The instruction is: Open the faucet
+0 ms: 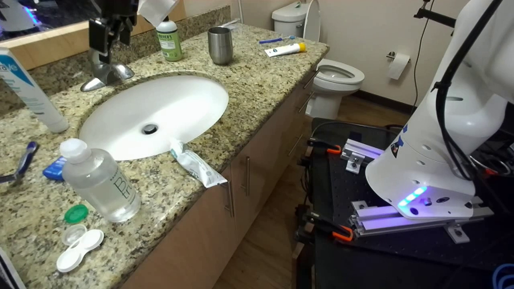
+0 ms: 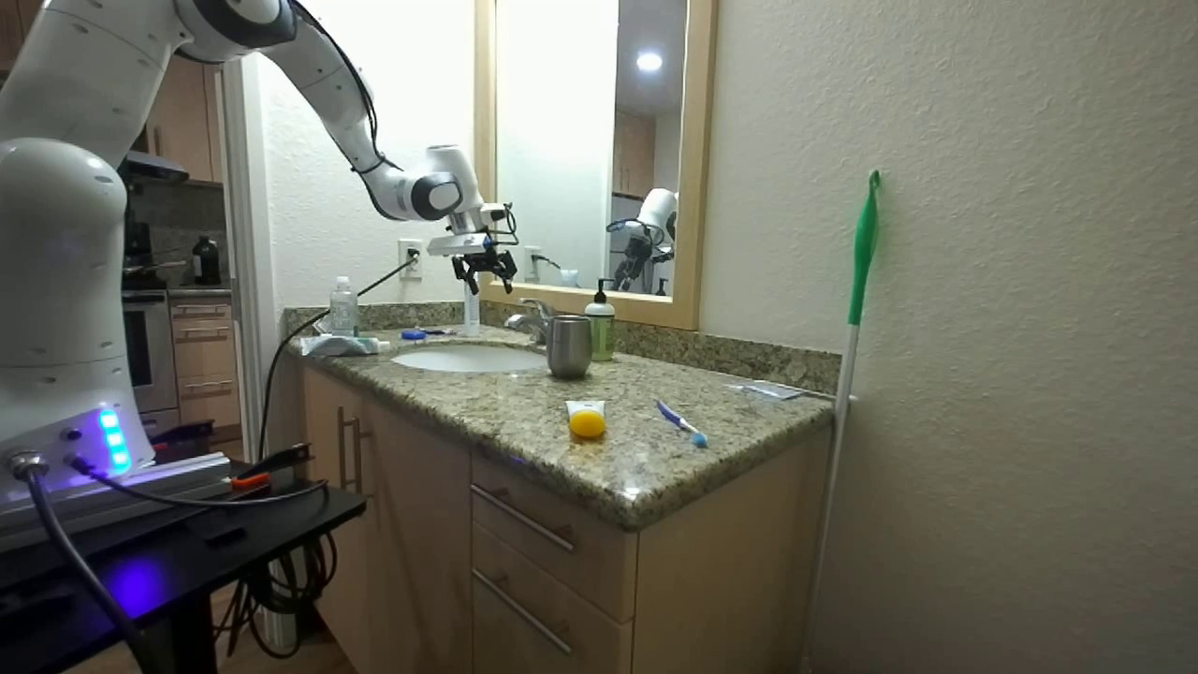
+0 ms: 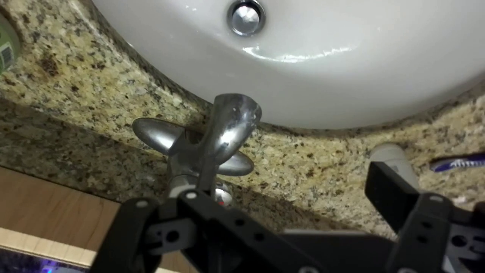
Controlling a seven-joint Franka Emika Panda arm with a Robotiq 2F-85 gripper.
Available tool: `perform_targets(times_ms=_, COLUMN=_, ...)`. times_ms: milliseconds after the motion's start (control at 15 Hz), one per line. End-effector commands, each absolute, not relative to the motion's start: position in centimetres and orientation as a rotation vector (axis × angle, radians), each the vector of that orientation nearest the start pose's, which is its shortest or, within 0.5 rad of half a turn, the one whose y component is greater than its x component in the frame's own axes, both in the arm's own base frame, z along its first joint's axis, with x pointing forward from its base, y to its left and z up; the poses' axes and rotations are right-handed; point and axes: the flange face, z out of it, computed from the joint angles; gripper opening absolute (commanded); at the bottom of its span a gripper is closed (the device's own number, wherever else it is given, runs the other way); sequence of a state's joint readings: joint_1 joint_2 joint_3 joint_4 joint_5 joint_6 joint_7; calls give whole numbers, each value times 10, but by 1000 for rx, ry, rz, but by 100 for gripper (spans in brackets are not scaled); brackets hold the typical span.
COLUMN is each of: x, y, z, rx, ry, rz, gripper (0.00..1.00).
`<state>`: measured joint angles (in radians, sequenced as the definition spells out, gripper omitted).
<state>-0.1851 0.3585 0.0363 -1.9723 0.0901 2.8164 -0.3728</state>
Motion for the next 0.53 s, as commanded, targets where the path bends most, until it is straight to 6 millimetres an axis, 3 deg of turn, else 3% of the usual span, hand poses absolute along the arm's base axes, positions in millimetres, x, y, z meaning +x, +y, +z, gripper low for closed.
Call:
perform_targets(times_ms=0, x=660, y=-122, z=331, rx=-2967, ry=-5, rz=-932, gripper=100)
perform_targets(times_ms=267, x=667, y=-140, z=318, rx=-2910, ry=160, rz=-1009, gripper=100)
perform_targets(times_ms=333, x=660, y=-128, z=325, rx=-2931, ry=95, rz=-985, gripper=100)
perform_targets(times_ms=467, x=663, y=-136, z=318, rx=-2929, ry=128, rz=-982, gripper=100)
